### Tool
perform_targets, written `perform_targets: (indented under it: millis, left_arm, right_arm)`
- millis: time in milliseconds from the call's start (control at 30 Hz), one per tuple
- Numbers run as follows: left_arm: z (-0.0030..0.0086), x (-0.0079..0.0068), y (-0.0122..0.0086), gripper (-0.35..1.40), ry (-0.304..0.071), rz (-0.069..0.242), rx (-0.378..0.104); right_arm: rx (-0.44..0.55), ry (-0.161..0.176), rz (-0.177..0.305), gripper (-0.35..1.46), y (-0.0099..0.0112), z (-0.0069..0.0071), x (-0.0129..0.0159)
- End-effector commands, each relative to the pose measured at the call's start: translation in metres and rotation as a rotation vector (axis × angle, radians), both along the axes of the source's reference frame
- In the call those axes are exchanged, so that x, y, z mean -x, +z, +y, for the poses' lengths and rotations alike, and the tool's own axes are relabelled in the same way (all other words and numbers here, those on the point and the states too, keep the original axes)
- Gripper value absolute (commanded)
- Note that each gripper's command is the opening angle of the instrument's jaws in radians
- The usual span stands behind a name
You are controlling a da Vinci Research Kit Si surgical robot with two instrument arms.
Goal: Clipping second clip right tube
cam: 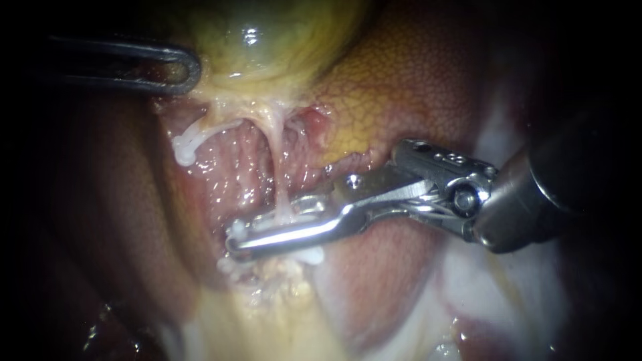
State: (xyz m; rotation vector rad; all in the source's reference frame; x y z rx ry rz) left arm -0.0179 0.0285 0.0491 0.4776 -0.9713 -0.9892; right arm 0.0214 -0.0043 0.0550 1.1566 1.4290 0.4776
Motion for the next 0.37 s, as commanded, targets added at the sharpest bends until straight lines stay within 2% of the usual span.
perform_targets:
  millis: [33,367]
  left_arm:
    - [0.0000,0.0000,0.0000,-0.35,0.000,0.000,0.000]
    - [0.0000,0.0000,0.0000,-0.35,0.000,0.000,0.000]
  right_arm:
    - [0.000,0.000,0.000,-0.35,0.0000,0.0000,0.0000]
    - [0.000,0.000,0.000,-0.35,0.0000,0.0001,0.0000]
